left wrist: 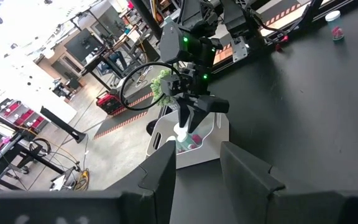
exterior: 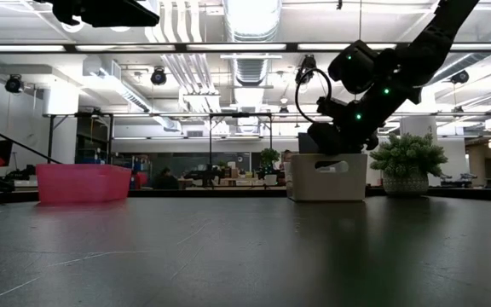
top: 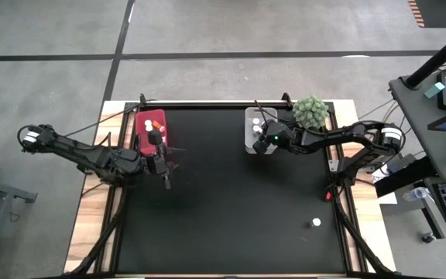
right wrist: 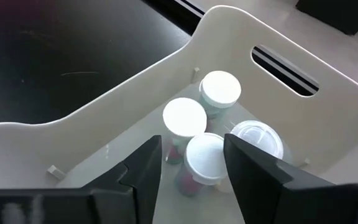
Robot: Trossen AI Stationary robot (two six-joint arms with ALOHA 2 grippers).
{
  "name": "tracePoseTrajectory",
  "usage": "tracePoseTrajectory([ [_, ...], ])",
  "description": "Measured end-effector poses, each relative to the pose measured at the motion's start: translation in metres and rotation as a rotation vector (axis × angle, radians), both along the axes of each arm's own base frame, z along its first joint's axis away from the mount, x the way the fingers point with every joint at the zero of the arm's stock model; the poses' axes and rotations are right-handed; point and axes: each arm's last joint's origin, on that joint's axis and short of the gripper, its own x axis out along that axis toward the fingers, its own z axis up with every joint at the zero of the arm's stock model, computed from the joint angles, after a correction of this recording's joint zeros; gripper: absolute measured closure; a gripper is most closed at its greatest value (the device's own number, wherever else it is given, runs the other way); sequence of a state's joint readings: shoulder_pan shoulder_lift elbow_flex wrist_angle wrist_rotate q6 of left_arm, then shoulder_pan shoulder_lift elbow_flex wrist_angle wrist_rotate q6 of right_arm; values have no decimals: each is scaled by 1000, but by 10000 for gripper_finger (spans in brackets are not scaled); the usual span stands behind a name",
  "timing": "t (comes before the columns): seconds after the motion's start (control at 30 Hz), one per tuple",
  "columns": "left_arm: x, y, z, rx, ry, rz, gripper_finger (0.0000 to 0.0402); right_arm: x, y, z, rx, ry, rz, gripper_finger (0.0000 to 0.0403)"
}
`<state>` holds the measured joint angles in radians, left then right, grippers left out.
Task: Pick and place medicine bottles into bin by pill shape (circle, oval)
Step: Put the blue capsule bottle into the white bin
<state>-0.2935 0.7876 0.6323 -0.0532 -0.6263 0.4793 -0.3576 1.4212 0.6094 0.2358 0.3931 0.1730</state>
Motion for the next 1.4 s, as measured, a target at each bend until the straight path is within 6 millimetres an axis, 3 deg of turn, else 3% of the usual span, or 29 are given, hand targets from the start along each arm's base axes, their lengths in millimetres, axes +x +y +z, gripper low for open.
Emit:
tracePoseTrajectory([
  [0.37, 0, 0, 0, 0, 0, 0, 291, -3, 1, 19, 1, 0, 1, 199],
  [0.6, 0, 0, 0, 2, 1, -1, 291, -5, 3, 60, 41, 14, -3, 197],
  [0.8, 0, 0, 1, 20, -2, -5, 291, -6, 16, 92, 214, -37, 45, 197],
  [1.17, 1, -1, 5, -143, -96, 8, 291, -2, 82, 131, 524, 64, 156, 197],
  [1.4, 12, -11, 7, -382, -180, -159, 291, -8, 139, 150, 640, 115, 228, 197],
])
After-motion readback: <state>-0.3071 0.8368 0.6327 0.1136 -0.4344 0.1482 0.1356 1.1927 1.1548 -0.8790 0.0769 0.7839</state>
